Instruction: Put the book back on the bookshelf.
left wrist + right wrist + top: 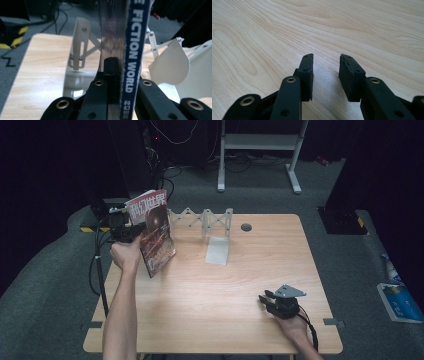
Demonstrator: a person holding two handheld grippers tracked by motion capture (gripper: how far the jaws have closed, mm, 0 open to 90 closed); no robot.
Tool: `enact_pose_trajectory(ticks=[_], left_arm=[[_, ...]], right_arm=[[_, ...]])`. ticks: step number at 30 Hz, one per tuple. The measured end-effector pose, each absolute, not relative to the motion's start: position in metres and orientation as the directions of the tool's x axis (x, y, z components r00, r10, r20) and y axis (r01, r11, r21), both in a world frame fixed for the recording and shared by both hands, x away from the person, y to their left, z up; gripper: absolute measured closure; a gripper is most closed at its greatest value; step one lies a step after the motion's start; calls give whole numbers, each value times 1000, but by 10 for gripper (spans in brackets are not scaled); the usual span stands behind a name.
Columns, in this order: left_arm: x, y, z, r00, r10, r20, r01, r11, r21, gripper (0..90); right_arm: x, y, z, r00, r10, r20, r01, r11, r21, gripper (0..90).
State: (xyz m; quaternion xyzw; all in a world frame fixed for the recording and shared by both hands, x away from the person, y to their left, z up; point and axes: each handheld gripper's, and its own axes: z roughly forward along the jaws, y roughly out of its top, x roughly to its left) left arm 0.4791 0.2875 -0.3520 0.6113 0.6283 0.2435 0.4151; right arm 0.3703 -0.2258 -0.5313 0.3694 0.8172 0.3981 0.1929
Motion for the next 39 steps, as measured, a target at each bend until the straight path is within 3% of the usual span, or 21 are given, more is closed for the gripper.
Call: enact_pose_trajectory(ticks=[25, 39], left_arm=[[474, 275, -393, 94, 970, -222, 346, 177, 921, 837], [472, 280, -397, 167, 978, -124, 430, 41, 902, 827]], right_arm=[[370, -226, -531, -652, 758, -22, 450, 410, 793, 640], [370, -226, -531, -651, 758, -22, 450, 410, 793, 640]])
